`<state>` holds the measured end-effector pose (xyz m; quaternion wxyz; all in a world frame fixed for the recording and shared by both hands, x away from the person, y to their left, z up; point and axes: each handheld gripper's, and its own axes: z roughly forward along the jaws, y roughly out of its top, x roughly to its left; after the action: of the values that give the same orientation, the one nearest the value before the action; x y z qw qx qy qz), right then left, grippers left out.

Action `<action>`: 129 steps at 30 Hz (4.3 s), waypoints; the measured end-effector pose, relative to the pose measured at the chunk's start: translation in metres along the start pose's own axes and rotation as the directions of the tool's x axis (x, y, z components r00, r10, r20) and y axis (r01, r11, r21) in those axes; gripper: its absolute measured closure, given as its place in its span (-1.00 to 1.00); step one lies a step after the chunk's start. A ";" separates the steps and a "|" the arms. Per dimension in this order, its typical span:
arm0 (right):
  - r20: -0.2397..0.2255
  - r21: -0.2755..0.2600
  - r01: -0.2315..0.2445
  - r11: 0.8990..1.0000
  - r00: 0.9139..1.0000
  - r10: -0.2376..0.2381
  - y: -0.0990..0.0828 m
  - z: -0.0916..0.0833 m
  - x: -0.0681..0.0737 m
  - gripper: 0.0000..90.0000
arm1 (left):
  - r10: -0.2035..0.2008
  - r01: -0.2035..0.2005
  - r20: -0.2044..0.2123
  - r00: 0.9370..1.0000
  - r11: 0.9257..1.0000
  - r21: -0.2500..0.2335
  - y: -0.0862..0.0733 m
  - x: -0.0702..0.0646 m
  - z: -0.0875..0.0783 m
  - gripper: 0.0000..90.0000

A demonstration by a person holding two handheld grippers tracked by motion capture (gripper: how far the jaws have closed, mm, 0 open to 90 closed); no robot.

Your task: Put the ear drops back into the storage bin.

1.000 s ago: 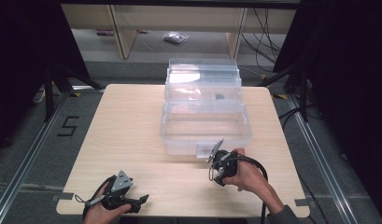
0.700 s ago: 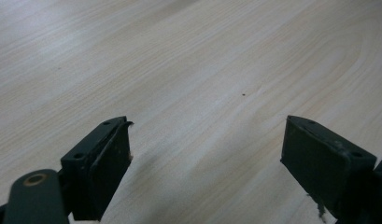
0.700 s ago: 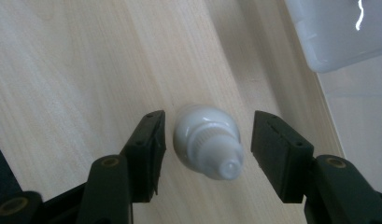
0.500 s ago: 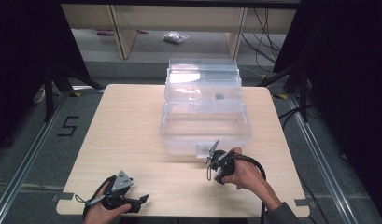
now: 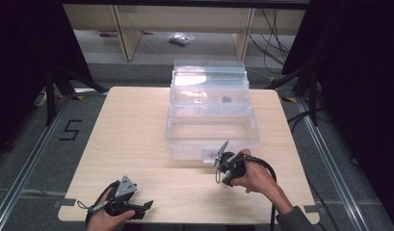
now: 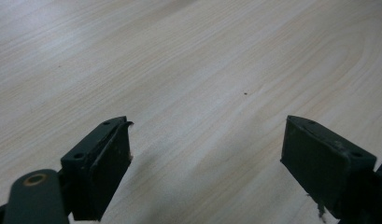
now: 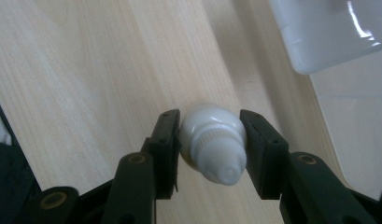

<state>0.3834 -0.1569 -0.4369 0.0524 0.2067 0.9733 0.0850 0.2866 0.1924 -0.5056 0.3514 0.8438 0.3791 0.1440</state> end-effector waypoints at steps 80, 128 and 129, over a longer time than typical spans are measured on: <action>0.004 -0.012 -0.156 0.988 0.988 0.156 0.023 -0.099 -0.118 0.34 | -0.008 0.008 0.005 1.000 1.000 0.004 -0.001 0.001 0.001 -0.66; 0.006 0.117 -0.297 0.948 0.954 0.299 0.015 -0.013 -0.161 0.34 | 0.004 -0.004 0.009 1.000 1.000 0.009 -0.001 0.000 0.000 -0.66; -0.002 0.112 -0.290 0.950 0.956 0.292 0.013 -0.010 -0.162 0.34 | -0.006 0.006 0.009 1.000 1.000 0.010 -0.001 0.000 0.001 -0.66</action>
<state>0.5345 -0.2129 -0.4136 0.0189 0.3496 0.9359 0.0397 0.2866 0.1923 -0.5068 0.3493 0.8450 0.3809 0.1372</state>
